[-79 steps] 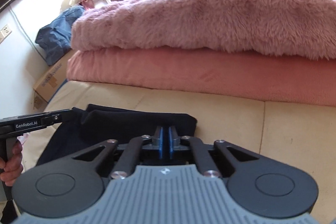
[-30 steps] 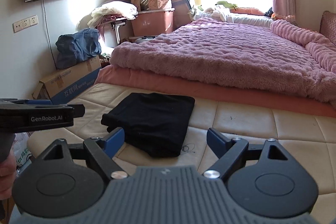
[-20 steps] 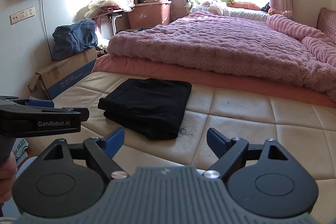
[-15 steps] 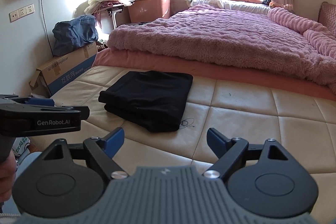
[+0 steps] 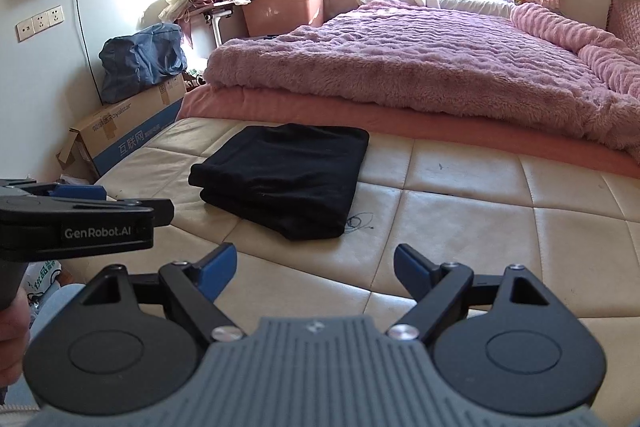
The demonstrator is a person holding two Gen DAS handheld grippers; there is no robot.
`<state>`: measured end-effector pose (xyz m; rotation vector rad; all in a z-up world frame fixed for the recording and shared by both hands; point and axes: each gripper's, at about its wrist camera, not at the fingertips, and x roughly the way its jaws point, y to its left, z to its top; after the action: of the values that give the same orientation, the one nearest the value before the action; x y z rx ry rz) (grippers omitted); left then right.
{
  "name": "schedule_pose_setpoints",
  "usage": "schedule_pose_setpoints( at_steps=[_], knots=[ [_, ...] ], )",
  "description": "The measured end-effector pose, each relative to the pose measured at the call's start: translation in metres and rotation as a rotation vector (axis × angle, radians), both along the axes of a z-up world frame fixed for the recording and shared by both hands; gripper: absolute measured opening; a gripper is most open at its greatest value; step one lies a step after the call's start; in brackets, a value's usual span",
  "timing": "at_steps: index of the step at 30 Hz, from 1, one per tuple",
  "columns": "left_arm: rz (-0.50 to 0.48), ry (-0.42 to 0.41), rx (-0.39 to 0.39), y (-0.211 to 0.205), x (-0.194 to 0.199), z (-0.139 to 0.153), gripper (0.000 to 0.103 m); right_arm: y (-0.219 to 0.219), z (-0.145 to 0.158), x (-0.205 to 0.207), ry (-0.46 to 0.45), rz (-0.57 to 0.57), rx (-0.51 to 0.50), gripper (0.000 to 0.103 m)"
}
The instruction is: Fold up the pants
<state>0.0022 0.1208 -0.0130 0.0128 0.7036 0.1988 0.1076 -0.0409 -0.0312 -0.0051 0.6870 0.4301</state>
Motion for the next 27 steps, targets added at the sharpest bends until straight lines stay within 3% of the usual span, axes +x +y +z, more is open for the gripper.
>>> schedule_pose_setpoints(
  at_steps=[27],
  knots=[
    [-0.01, -0.009, -0.013, -0.0009, -0.0032, 0.0027, 0.088, 0.0012, -0.0002, -0.003, -0.007, 0.005, 0.005, 0.082]
  ],
)
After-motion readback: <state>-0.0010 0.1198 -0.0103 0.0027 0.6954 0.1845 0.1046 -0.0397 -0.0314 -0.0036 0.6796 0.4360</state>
